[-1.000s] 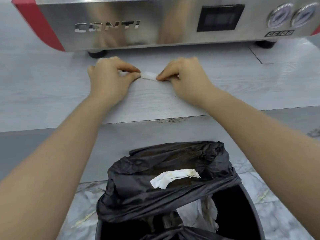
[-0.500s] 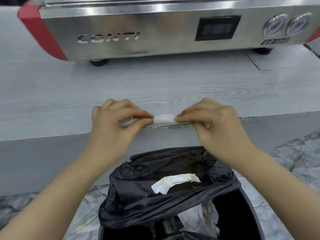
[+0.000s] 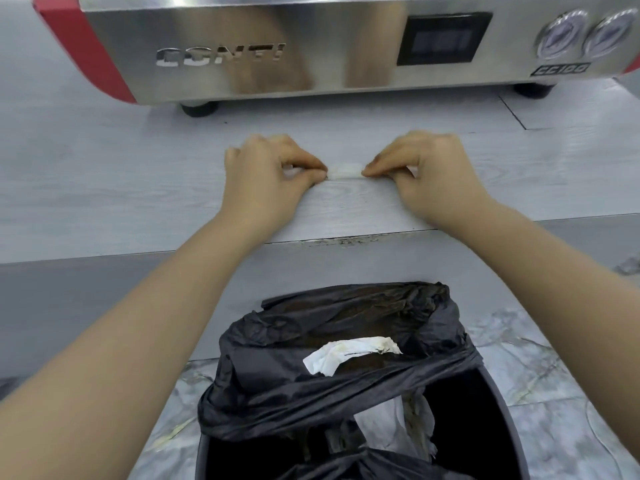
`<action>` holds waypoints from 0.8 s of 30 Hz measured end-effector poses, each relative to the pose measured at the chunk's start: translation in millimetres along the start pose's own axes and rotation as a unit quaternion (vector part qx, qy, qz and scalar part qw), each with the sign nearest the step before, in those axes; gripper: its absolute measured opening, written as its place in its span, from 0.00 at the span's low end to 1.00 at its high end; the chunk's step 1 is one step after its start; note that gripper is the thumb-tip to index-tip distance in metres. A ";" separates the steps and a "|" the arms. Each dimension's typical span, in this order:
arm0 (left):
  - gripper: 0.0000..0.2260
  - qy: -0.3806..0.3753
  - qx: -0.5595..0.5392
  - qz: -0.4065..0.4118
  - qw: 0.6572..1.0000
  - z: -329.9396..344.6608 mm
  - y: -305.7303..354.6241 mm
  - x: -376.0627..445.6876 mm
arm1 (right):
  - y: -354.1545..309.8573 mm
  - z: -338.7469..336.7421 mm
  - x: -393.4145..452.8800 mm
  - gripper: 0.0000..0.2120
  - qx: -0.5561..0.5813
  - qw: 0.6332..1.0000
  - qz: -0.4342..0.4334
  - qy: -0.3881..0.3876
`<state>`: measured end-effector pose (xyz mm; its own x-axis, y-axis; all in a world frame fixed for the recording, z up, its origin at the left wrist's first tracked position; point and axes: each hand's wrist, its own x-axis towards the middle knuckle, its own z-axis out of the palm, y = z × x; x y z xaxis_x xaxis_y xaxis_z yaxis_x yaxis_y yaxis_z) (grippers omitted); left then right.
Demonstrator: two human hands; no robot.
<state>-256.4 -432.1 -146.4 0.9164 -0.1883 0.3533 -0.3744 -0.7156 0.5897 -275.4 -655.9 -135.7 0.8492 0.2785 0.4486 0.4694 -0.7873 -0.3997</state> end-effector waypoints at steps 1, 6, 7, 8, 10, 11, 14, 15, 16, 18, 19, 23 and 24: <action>0.02 -0.003 -0.004 0.016 1.000 -5.3 3.5 -16.3 | -6.6 -3.1 -11.2 0.17 0.000 1.000 -0.016 0.000; 0.03 -0.013 0.000 0.054 0.998 -29.8 12.0 -85.2 | -44.8 -16.4 -60.5 0.20 0.030 0.998 -0.050 -0.039; 0.03 -0.013 -0.002 0.053 0.999 -32.5 10.7 -92.0 | -50.4 -15.5 -64.1 0.20 0.037 0.997 -0.049 -0.043; 0.03 -0.011 -0.009 0.049 0.999 -35.3 8.0 -96.1 | -54.9 -13.2 -64.1 0.20 0.045 0.997 -0.042 -0.042; 0.02 0.002 -0.041 0.018 0.999 -46.4 -1.3 -96.2 | -63.5 -3.6 -51.7 0.20 0.070 0.997 -0.022 -0.028; 0.01 0.008 -0.059 0.003 0.998 -53.7 -8.5 -92.8 | -68.4 2.7 -41.3 0.20 0.084 0.996 -0.014 -0.016; 0.02 0.027 -0.071 -0.007 0.997 -84.0 -37.7 -73.4 | -89.9 28.8 -0.5 0.16 0.113 0.993 -0.011 0.023; 0.02 0.033 -0.076 -0.011 0.997 -95.1 -49.6 -64.4 | -98.1 40.2 15.3 0.14 0.123 0.992 -0.007 0.034; 0.02 0.040 -0.083 -0.021 0.995 -105.6 -62.9 -54.8 | -106.1 52.6 31.7 0.14 0.134 0.990 0.000 0.041; 0.03 0.048 -0.105 -0.060 0.992 -125.3 -93.0 -33.7 | -122.1 80.6 63.5 0.13 0.143 0.988 0.018 0.048; 0.03 0.045 -0.113 -0.079 0.989 -134.1 -109.2 -22.7 | -129.6 95.3 77.7 0.14 0.140 0.989 0.027 0.050; 0.06 0.001 -0.080 -0.063 0.995 -163.0 -172.1 16.8 | -160.0 148.0 117.4 0.17 0.100 0.993 0.047 0.042; 0.07 -0.007 -0.072 -0.054 0.996 -169.4 -185.6 26.2 | -168.3 158.7 124.5 0.17 0.085 0.995 0.044 0.042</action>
<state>-186.9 -190.2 -123.5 0.9539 -0.1258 0.2724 -0.2891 -0.6289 0.7217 -210.3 -401.5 -139.4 0.8694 0.1597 0.4676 0.4336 -0.7004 -0.5669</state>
